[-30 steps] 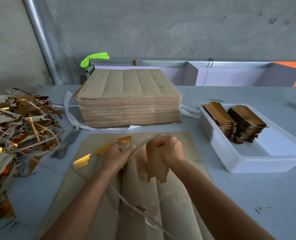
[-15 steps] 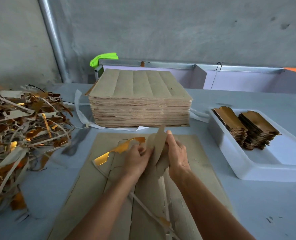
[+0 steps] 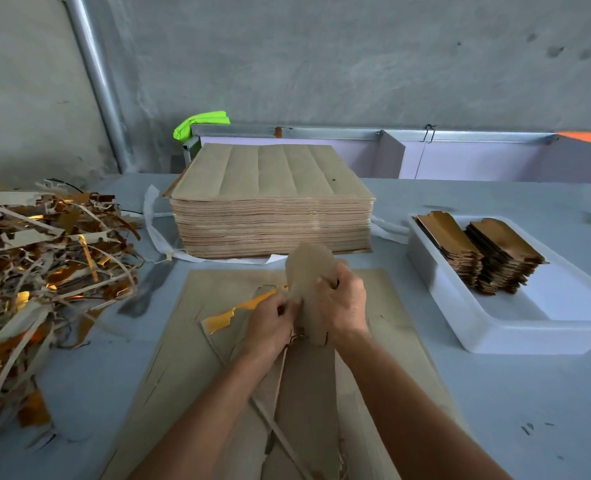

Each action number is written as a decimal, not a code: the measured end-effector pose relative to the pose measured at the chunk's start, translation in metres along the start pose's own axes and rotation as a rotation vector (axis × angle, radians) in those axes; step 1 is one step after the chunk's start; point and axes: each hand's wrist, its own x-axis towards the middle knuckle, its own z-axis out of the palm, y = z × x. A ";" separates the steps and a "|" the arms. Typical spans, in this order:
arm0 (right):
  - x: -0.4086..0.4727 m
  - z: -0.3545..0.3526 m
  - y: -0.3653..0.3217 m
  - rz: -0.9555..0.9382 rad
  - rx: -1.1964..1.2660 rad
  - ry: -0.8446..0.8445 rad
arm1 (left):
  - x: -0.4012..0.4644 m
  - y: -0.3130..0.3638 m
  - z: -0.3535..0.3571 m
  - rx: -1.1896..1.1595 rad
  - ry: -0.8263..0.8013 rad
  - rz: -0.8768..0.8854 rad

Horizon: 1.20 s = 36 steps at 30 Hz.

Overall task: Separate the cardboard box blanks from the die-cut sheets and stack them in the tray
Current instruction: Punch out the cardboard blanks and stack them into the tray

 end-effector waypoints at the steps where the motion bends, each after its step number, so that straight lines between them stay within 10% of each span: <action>1: 0.003 -0.001 0.000 0.007 0.010 0.003 | -0.001 0.000 -0.003 -0.025 -0.029 0.002; 12: 0.003 -0.020 0.000 0.450 0.759 0.030 | -0.002 0.006 -0.035 0.195 -0.376 -0.065; 16: 0.010 -0.039 0.003 0.485 0.789 0.119 | 0.001 0.007 -0.050 0.582 -0.329 0.118; 20: 0.021 -0.064 0.007 0.492 0.809 0.178 | 0.003 0.004 -0.060 0.472 -0.228 0.151; 25: 0.023 -0.078 0.016 0.273 0.325 0.223 | 0.006 -0.002 -0.058 0.221 -0.162 0.180; 31: 0.001 -0.060 0.015 -0.135 -0.345 -0.132 | 0.007 0.004 -0.050 0.120 -0.090 0.297; 36: -0.003 -0.061 0.016 -0.112 -0.427 -0.078 | 0.011 0.012 -0.048 0.447 -0.248 0.198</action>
